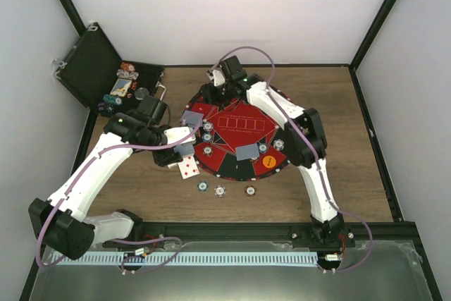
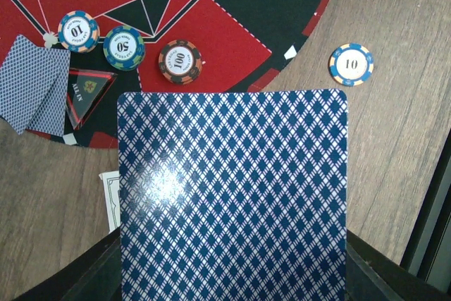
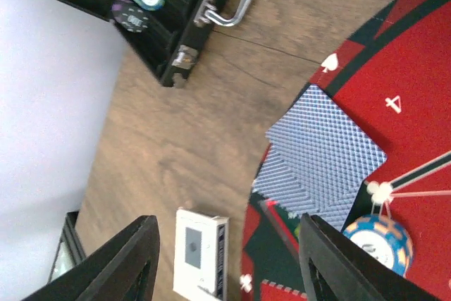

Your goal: Distribute texas hold em gaming equipment

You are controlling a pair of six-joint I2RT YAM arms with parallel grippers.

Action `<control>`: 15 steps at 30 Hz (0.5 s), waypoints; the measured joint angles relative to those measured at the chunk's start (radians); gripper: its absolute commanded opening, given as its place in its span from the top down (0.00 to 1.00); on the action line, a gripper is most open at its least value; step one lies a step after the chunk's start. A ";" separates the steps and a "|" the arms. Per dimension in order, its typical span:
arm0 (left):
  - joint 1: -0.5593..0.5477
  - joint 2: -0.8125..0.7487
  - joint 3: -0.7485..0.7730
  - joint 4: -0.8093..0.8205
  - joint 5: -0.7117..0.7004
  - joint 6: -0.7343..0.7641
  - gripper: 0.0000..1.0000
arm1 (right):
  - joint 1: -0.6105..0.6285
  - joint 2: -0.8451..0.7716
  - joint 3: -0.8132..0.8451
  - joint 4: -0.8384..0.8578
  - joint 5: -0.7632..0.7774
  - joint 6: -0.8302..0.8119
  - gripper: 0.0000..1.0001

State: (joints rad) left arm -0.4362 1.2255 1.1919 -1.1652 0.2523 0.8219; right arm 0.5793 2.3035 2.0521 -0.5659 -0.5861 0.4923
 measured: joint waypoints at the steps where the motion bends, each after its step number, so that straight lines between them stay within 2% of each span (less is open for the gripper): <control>1: 0.000 0.000 0.000 0.000 0.000 0.000 0.96 | 0.000 -0.039 -0.027 0.006 0.000 -0.002 0.42; 3: 0.000 0.002 0.000 0.000 0.000 -0.001 0.96 | 0.000 -0.116 -0.090 0.025 -0.003 0.000 0.39; 9: 0.000 0.021 0.011 0.003 0.000 -0.003 0.96 | 0.000 -0.373 -0.425 0.135 -0.028 0.030 0.19; 15: 0.000 0.036 0.016 0.012 0.000 -0.003 0.96 | 0.010 -0.517 -0.640 0.190 -0.042 0.059 0.10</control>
State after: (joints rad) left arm -0.4362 1.2617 1.2079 -1.1530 0.2520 0.8192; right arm 0.5892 1.7866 1.4117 -0.3759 -0.6281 0.5510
